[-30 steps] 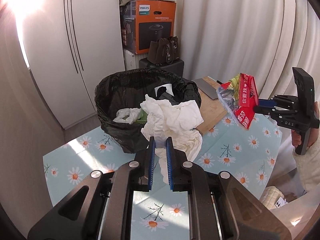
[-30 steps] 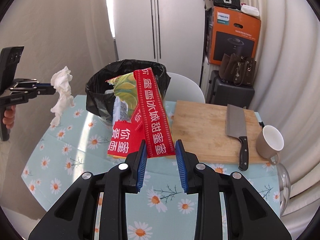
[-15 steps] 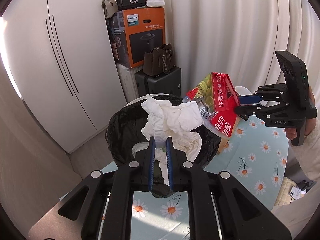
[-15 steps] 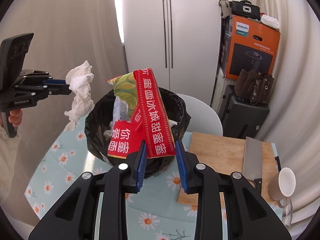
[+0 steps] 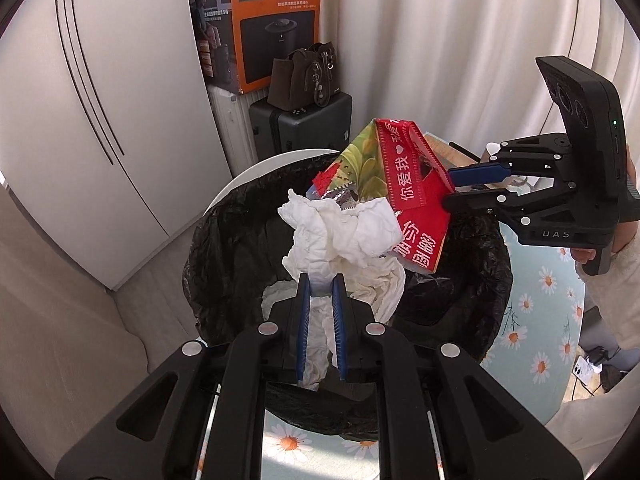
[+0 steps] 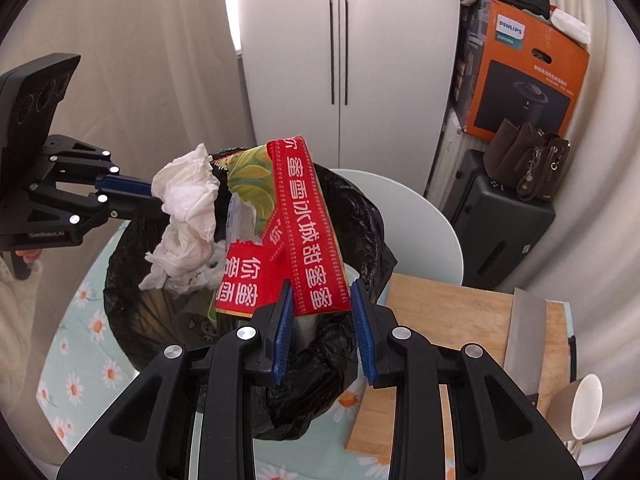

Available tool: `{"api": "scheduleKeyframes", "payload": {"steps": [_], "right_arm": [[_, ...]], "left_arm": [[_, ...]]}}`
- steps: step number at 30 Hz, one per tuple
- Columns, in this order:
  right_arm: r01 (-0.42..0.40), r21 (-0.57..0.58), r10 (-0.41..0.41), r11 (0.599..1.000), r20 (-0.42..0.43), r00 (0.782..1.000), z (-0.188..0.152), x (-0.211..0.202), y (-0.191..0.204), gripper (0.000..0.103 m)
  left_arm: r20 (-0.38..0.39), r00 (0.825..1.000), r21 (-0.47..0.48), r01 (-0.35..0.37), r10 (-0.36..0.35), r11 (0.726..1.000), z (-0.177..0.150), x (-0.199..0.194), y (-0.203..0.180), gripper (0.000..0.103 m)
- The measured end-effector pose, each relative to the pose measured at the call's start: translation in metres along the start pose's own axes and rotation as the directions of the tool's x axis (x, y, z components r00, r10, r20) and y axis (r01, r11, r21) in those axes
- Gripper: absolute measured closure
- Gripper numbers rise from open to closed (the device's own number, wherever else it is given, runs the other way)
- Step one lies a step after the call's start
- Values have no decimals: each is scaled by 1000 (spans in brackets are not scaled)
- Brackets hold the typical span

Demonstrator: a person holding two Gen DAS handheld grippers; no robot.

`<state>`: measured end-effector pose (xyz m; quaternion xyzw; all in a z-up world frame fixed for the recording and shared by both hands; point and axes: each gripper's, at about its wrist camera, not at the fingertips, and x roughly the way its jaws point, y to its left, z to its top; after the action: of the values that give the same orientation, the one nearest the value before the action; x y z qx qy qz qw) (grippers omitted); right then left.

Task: Collect trash
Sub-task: 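Open both tools to drop the tissue and red packet into the bag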

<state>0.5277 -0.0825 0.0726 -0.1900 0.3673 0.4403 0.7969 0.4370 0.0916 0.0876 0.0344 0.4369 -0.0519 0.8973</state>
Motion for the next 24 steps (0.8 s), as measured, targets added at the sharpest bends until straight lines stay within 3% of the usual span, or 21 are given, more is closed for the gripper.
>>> {"api": "scheduleKeyframes", "payload": {"steps": [15, 16, 17, 19, 20, 21, 24], "right_arm": [[39, -61, -44, 997, -83, 996, 19, 41, 8, 76], [41, -66, -46, 997, -80, 996, 19, 41, 9, 75], [45, -69, -50, 997, -80, 995, 19, 41, 9, 75], [40, -63, -44, 997, -76, 996, 19, 40, 9, 72], [43, -61, -48, 997, -71, 996, 19, 38, 9, 64], [53, -60, -57, 997, -65, 996, 20, 38, 7, 60], [58, -54, -61, 997, -44, 997, 16, 29, 7, 53]], "left_arm": [[-106, 994, 8, 26, -25, 1000, -3, 60, 21, 88], [-102, 994, -3, 24, -24, 1000, -3, 61, 23, 84], [-92, 995, -18, 30, -32, 999, -4, 61, 25, 69], [-34, 996, -44, 84, -86, 995, -5, 54, 26, 54], [-8, 996, -53, 86, -87, 995, -6, 50, 25, 29], [13, 998, -57, 69, -69, 996, -7, 46, 22, 15], [48, 997, -53, 54, -52, 997, -11, 35, 16, 14]]}}
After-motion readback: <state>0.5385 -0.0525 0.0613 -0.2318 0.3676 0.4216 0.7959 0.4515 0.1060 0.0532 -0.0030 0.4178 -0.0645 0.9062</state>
